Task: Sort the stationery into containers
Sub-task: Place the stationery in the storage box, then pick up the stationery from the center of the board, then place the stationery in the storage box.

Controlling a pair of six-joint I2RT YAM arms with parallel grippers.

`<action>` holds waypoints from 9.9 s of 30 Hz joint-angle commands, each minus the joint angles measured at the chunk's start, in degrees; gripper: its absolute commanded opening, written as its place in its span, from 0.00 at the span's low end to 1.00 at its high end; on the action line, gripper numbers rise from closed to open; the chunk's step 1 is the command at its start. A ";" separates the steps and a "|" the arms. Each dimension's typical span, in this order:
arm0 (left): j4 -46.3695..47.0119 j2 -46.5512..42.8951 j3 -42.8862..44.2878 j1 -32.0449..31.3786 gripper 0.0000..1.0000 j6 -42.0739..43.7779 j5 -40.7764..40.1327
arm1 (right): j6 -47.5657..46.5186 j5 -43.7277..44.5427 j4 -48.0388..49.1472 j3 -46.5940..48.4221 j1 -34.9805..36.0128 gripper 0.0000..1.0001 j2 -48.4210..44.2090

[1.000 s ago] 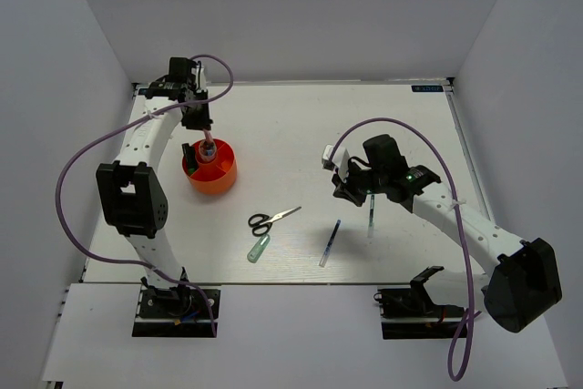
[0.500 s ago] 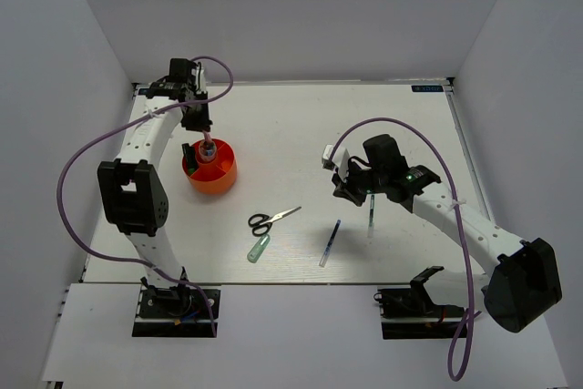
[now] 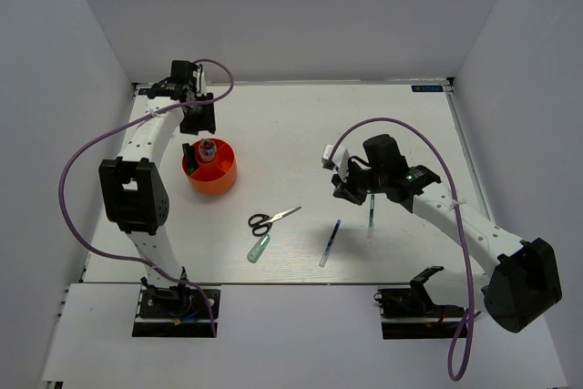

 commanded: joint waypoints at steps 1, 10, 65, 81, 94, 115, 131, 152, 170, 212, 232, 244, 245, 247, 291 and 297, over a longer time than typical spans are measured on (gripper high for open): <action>-0.57 -1.53 -0.09 0.47 0.59 0.17 -1.09 | 0.14 0.06 1.36 -0.36 -0.05 0.15 -0.42; -1.18 -4.60 2.45 0.47 0.60 -0.88 -1.09 | 0.23 1.03 1.62 -0.53 -0.41 0.38 -0.77; -1.36 -20.42 -26.78 -46.03 0.45 -9.49 -4.69 | 5.67 -6.44 -6.20 1.93 -10.51 0.16 5.65; 2.59 -22.63 -40.25 -49.10 0.52 -16.62 -10.41 | 5.15 -5.83 -6.11 2.37 -10.60 0.39 6.09; 5.58 -19.99 -42.19 -49.02 0.49 -16.79 -7.51 | 5.32 -4.69 -5.59 2.10 -10.95 0.39 6.09; 8.92 -18.76 -46.49 -46.73 0.48 -16.35 -4.52 | 5.41 -4.16 -5.32 1.75 -11.22 0.39 6.53; 12.08 -15.95 -47.64 -44.89 0.51 -15.65 -1.36 | 5.50 -4.25 -5.24 1.75 -11.66 0.39 6.44; 14.72 -12.17 -51.15 -45.85 0.48 -16.62 -4.95 | 5.59 -5.03 -5.41 1.66 -12.62 0.42 5.21; 3.23 -21.65 -41.76 -48.49 0.00 -16.18 -6.01 | 5.67 -6.18 -5.58 1.75 -13.76 0.37 3.98; 48.64 -20.00 -26.46 -8.24 0.00 -1.14 -3.73 | 5.50 -10.05 -4.79 1.22 -13.77 0.02 3.09; 47.42 -14.98 -30.50 -4.02 0.00 0.35 -3.20 | 4.88 -8.11 -4.79 1.22 -13.85 0.04 3.80; 45.14 -15.07 -31.64 -2.26 0.00 0.70 -1.44 | 4.88 -8.02 -4.53 1.14 -13.85 0.04 4.07; 44.79 -15.07 -31.64 -2.17 0.00 0.78 -1.18 | 4.97 -7.85 -4.62 1.05 -13.77 0.04 4.07; 44.43 -15.07 -31.47 -2.08 0.00 0.78 -0.83 | 4.97 -7.94 -4.62 1.22 -13.85 0.04 4.15; 41.71 -15.69 -33.40 -2.08 0.40 1.23 -1.53 | 5.15 -7.14 -4.44 1.14 -13.85 0.04 3.28; 41.18 -15.86 -33.31 -2.08 0.43 1.31 -1.53 | 5.15 -7.06 -4.18 0.96 -14.03 0.05 3.01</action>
